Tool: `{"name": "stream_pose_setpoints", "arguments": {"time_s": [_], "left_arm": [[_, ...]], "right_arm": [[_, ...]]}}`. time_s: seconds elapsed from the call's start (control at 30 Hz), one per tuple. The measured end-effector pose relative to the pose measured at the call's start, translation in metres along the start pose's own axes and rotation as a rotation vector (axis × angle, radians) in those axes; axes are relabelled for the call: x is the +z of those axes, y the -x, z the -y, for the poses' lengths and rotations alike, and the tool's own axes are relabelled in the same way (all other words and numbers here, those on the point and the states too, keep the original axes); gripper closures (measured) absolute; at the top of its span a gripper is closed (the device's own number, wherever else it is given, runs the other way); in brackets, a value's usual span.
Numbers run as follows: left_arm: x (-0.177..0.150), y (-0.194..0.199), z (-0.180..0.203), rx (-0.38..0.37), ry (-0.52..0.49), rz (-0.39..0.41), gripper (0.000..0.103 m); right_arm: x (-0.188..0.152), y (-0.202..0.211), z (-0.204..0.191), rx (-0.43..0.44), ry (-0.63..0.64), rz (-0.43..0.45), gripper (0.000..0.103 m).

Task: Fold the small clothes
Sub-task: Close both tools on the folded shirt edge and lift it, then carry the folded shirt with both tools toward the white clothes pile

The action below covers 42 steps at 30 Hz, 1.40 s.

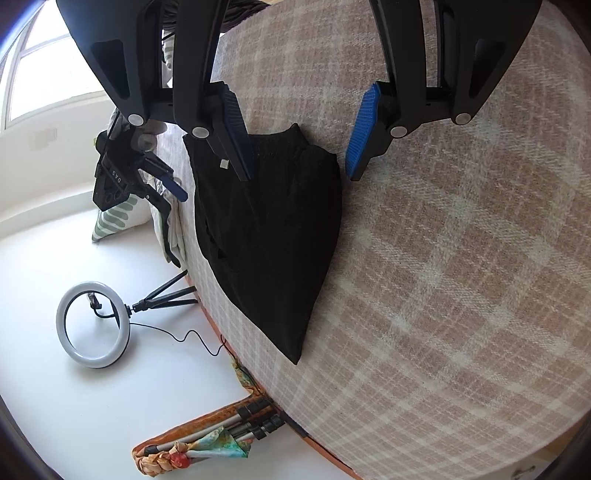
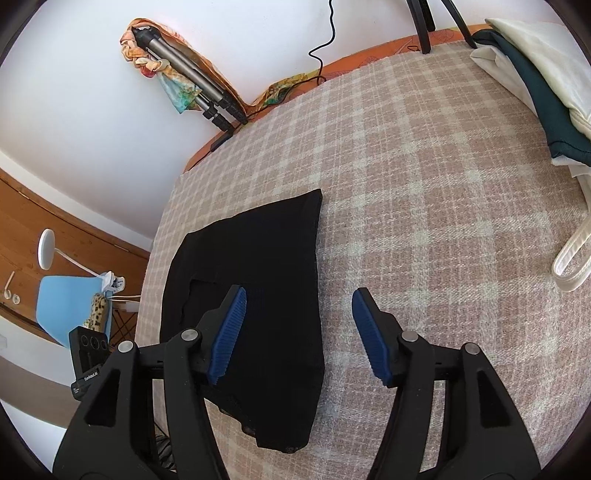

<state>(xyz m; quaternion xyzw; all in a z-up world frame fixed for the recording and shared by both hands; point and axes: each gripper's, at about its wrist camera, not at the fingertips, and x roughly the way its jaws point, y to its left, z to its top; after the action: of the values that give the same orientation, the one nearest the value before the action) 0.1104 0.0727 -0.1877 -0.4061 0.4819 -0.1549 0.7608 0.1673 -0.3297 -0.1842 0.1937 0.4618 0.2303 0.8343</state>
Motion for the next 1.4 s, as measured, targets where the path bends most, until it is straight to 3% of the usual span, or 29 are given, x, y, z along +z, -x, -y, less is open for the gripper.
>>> {"name": "stream_pose_setpoints", "arguments": {"time_s": [0.3, 0.47, 0.6, 0.87, 0.97, 1.07, 1.13, 1.4], "left_arm": [[0.006, -0.010, -0.003, -0.043, 0.046, 0.004, 0.053], [0.009, -0.013, -0.003, -0.058, 0.054, 0.024, 0.053], [0.013, -0.018, 0.001, -0.062, 0.056, 0.031, 0.053], [0.004, -0.030, 0.018, -0.051, 0.007, 0.021, 0.056], [0.003, -0.034, 0.024, -0.037, -0.016, 0.020, 0.057], [0.005, -0.039, 0.029, -0.012, -0.047, 0.016, 0.073], [0.005, -0.040, 0.032, 0.005, -0.073, 0.019, 0.092], [0.001, -0.029, 0.057, -0.011, -0.200, 0.063, 0.096]], "right_arm": [[0.014, -0.031, 0.008, 0.029, -0.029, -0.042, 0.039], [0.022, -0.039, 0.008, 0.088, -0.032, -0.009, 0.040], [0.027, -0.050, 0.006, 0.124, -0.046, -0.006, 0.053], [0.038, -0.067, 0.001, 0.171, -0.062, -0.001, 0.057], [0.041, -0.074, -0.003, 0.154, -0.058, -0.006, 0.067], [0.043, -0.081, -0.009, 0.108, -0.033, -0.021, 0.089], [0.043, -0.081, -0.015, 0.078, -0.005, -0.018, 0.093], [0.045, -0.060, -0.056, 0.022, 0.102, 0.036, 0.096]]}}
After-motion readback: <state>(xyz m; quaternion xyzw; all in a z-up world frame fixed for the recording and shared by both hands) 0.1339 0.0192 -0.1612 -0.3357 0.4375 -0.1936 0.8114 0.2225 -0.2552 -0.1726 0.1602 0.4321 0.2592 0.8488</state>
